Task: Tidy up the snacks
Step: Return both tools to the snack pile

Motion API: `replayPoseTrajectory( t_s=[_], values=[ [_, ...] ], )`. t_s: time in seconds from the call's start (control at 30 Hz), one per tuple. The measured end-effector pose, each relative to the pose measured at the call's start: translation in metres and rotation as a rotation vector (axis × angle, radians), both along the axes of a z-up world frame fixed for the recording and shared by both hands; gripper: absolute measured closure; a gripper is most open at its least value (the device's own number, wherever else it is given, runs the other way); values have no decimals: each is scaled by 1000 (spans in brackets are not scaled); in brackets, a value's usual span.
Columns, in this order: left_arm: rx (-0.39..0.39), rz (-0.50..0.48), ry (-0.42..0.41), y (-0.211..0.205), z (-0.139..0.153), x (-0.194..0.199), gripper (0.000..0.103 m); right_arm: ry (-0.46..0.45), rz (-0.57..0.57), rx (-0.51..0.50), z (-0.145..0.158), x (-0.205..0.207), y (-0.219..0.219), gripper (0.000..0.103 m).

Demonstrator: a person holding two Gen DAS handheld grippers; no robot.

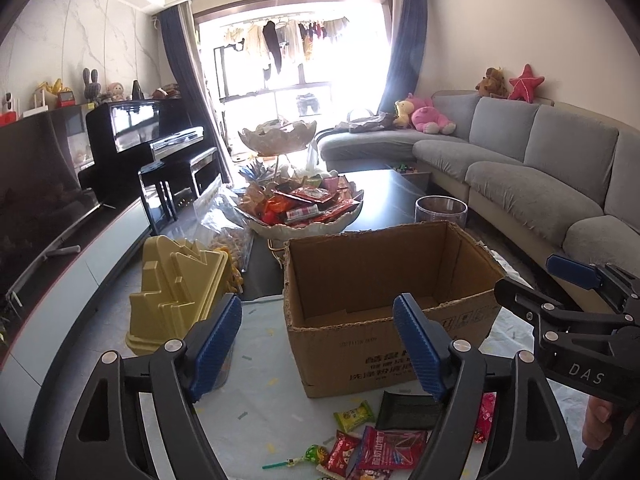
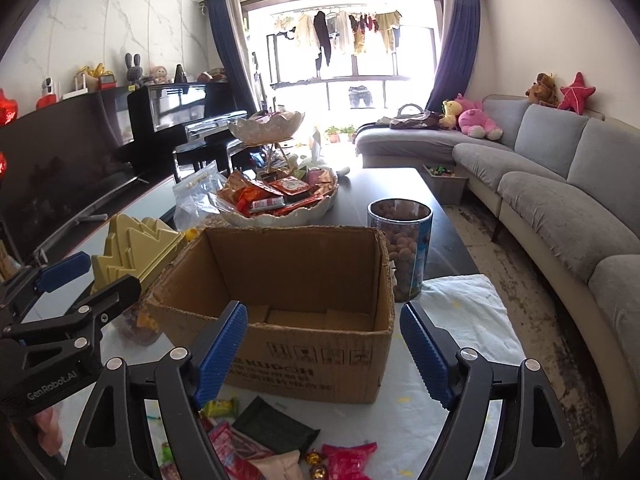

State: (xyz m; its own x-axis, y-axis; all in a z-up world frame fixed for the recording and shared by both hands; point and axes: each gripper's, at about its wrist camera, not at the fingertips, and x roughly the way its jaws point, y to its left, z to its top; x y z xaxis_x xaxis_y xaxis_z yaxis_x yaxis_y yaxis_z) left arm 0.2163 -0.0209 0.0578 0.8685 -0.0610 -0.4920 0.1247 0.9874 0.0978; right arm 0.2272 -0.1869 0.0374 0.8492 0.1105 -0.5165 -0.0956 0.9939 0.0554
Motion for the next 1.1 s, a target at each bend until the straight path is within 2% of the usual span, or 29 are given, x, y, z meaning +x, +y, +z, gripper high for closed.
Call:
replayPoseTrajectory(
  t_s=[0.23, 0.43, 0.6, 0.8, 1.1],
  values=[
    [12, 4, -43, 6, 15, -38, 19, -36, 19, 2, 9, -35, 5, 19],
    [25, 12, -64, 15, 17, -67, 17, -71, 45, -7, 11, -63, 14, 18],
    [26, 14, -71, 20, 12, -89, 15, -64, 74, -7, 6, -80, 19, 18],
    [14, 14, -39, 25, -7, -102, 14, -16, 108, 18, -10, -93, 24, 18],
    [-9, 39, 73, 28, -52, -110, 14, 100, 118, 14, -56, -98, 26, 18]
  ],
)
